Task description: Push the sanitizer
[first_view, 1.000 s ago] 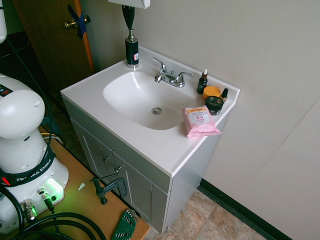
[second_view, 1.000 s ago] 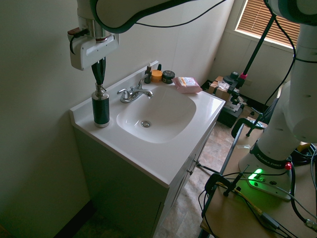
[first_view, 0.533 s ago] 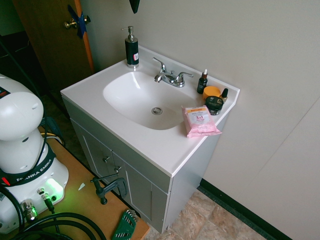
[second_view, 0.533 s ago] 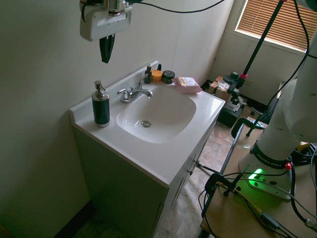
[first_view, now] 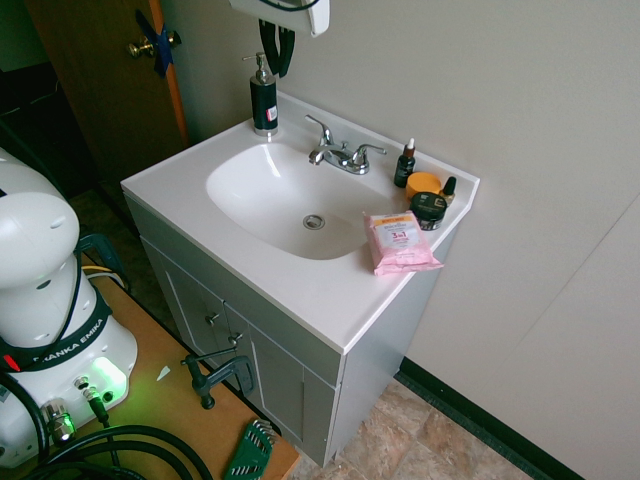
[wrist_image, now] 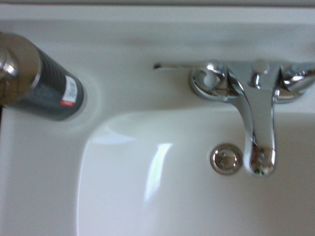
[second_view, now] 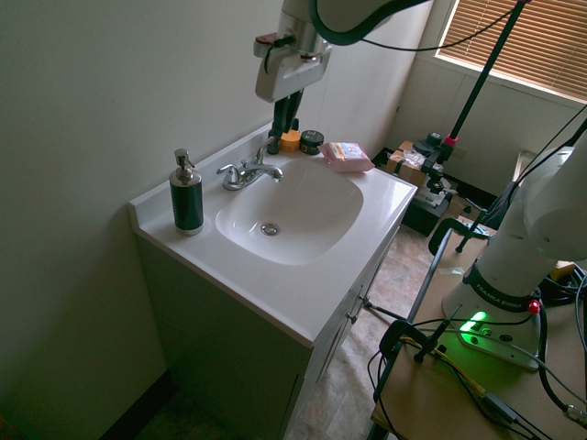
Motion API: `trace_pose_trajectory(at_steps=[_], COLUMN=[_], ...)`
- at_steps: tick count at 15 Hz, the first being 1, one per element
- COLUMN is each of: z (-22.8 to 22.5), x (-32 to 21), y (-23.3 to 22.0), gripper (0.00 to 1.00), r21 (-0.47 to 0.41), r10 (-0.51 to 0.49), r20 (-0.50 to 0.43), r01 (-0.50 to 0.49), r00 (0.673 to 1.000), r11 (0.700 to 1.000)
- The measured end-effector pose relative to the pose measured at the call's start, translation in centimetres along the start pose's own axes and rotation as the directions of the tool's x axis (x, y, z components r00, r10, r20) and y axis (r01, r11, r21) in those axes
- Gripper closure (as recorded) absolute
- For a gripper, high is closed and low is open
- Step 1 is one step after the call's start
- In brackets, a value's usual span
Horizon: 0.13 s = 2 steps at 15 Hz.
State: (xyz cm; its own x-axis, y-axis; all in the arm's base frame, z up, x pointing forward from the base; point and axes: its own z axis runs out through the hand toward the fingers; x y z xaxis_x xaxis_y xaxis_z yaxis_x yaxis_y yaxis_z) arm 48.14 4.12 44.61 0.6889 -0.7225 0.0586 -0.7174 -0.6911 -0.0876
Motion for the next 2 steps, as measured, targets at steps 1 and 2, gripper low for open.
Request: trace_pose_trajectory(at_steps=[1, 2], z=[0.4, 0.8], x=[-0.4, -0.7], y=[1.3, 2.4], gripper=[0.0, 0.0], r21=[-0.003, -0.005], r10=[0.005, 0.007], r20=[0.005, 0.009], r01=[-0.005, -0.007], r00=[1.0, 1.0], r11=[1.0, 1.0])
